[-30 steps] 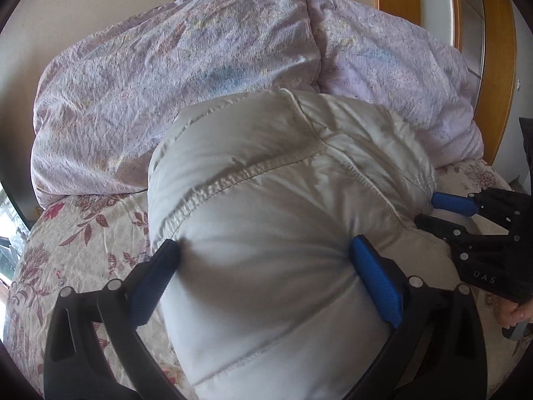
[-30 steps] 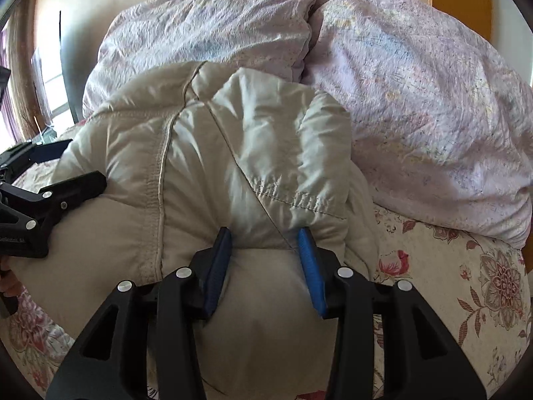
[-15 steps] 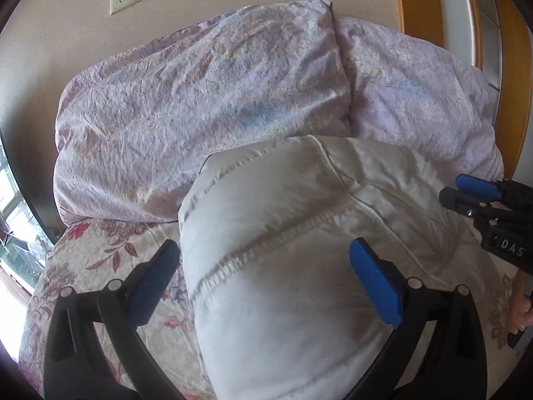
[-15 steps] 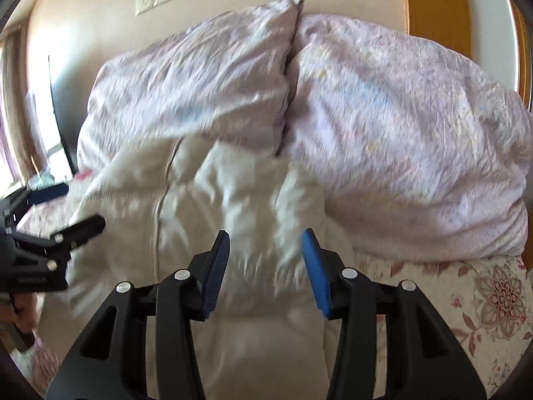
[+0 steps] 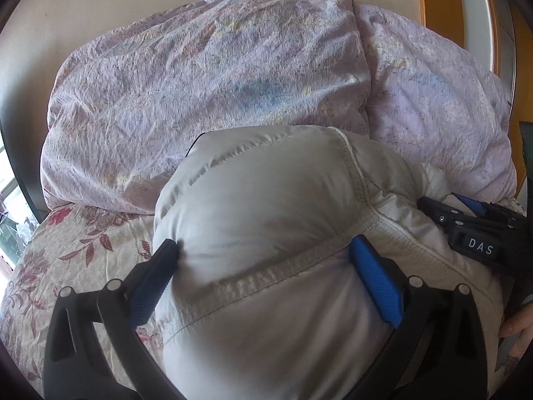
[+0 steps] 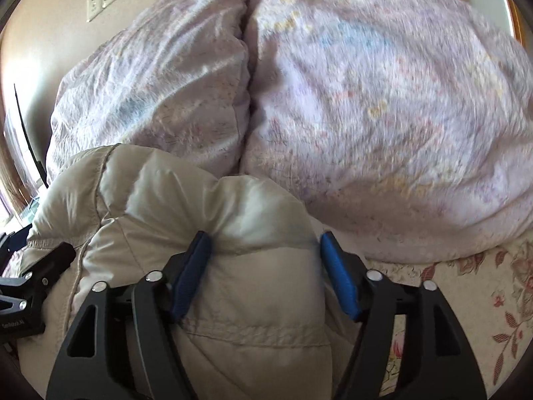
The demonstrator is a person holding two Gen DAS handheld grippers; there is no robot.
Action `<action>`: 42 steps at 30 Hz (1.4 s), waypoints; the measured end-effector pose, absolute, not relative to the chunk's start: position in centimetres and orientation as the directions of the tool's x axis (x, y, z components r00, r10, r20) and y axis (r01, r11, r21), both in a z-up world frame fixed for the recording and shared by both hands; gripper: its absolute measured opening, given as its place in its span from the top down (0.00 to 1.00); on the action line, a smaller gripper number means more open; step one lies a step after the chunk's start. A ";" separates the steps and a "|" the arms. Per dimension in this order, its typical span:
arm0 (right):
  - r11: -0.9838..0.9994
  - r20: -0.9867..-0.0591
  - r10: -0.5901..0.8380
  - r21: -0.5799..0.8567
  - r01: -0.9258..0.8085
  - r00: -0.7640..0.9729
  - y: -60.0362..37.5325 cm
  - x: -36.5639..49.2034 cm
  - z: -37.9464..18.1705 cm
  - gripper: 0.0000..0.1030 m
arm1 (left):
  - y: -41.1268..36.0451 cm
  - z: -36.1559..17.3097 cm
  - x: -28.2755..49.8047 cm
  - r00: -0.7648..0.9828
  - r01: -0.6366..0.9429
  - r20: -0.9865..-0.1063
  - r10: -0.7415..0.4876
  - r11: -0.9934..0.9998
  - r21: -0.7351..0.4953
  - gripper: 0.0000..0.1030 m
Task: Fold large clothes
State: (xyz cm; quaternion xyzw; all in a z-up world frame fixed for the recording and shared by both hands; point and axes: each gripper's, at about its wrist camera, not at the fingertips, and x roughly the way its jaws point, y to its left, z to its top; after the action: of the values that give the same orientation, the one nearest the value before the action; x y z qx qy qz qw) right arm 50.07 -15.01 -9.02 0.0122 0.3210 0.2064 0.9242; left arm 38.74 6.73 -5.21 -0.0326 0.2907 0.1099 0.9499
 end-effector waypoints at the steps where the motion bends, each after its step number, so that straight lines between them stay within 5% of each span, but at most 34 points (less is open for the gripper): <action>1: 0.912 -0.594 0.396 0.168 -0.373 0.700 -15.1 50.3 -9.2 0.26 | 6.7 -5.3 38.8 0.807 -0.228 -0.559 0.190 0.974 0.001 0.02; 11: 0.950 -0.555 0.236 -0.040 -0.309 0.798 -13.0 48.1 -8.4 0.26 | 7.1 -5.6 39.0 0.804 -0.237 -0.562 0.194 0.971 -0.004 0.02; 16: 0.877 -0.454 0.424 -0.011 -0.481 0.783 -15.4 41.1 -5.8 0.27 | 7.6 -3.6 34.9 0.843 -0.163 -0.525 0.117 0.986 -0.041 0.02; 21: 0.832 -0.592 0.430 -0.031 -0.553 0.681 -13.9 40.3 -8.0 0.27 | 6.6 -5.1 34.3 0.837 -0.142 -0.535 0.116 0.990 -0.008 0.02; 25: 0.864 -0.615 0.410 0.027 -0.502 0.673 -14.2 40.4 -8.4 0.26 | 6.9 -5.1 34.4 0.819 -0.161 -0.565 0.100 0.985 -0.060 0.02; 30: 0.903 -0.597 0.356 0.024 -0.428 0.718 -15.5 38.0 -6.4 0.06 | 7.8 -4.1 31.1 0.814 -0.156 -0.580 0.041 0.976 -0.151 0.02; 42: 0.937 -0.577 0.320 0.076 -0.341 0.751 -17.5 29.2 -4.1 0.01 | 7.5 -3.2 21.5 0.802 -0.185 -0.595 0.047 0.967 -0.173 0.02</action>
State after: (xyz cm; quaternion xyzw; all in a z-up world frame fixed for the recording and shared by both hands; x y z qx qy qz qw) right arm 29.16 -17.51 -4.14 -0.0171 0.3054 0.1766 0.9356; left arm 21.46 7.51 -3.20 -0.1118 0.3081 0.0617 0.9427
